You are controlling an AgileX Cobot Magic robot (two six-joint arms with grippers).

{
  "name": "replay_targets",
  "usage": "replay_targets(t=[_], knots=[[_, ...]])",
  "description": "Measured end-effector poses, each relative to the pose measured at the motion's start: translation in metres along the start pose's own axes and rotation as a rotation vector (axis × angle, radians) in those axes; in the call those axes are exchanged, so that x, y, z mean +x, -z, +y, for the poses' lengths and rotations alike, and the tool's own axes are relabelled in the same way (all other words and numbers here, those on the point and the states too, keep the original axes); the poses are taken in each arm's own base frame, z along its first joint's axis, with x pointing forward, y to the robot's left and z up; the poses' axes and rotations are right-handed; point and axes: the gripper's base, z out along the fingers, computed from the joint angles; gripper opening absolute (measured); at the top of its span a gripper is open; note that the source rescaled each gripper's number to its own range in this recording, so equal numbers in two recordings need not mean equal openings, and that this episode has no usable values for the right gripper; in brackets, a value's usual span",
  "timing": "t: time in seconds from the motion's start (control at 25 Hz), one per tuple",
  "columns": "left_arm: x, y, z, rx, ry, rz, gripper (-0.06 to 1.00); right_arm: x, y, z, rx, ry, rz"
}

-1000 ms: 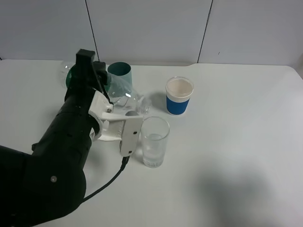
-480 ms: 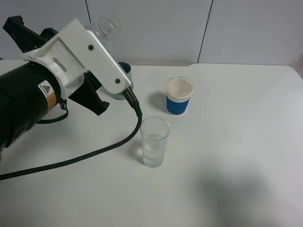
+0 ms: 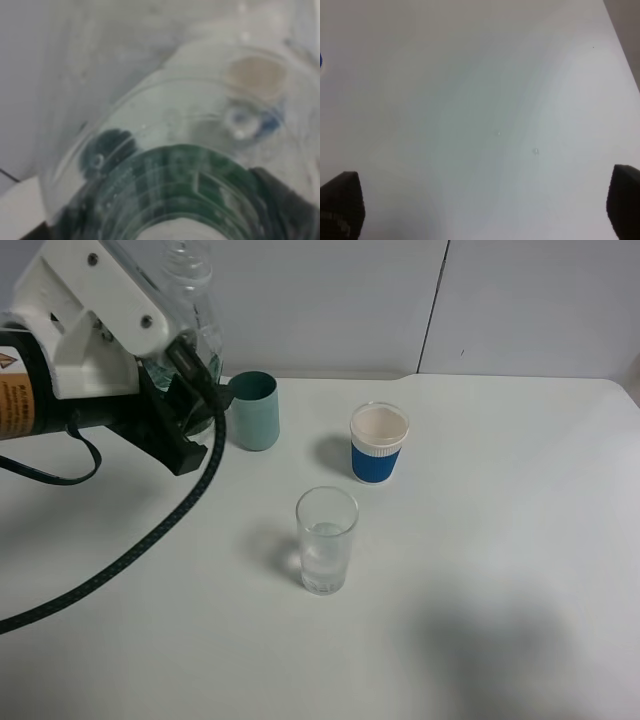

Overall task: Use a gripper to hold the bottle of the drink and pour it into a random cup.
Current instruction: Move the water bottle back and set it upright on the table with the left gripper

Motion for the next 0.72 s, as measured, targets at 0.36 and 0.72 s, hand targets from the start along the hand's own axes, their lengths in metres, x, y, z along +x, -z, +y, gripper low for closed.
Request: replay_targets(t=[0.36, 0.72], knots=[[0.018, 0.011, 0.045, 0.053, 0.208, -0.024, 0.0, 0.0, 0.0, 0.0, 0.0, 0.0, 0.0], [0.001, 0.019, 0.06, 0.026, 0.165, -0.281, 0.0, 0.0, 0.0, 0.0, 0.0, 0.0, 0.0]])
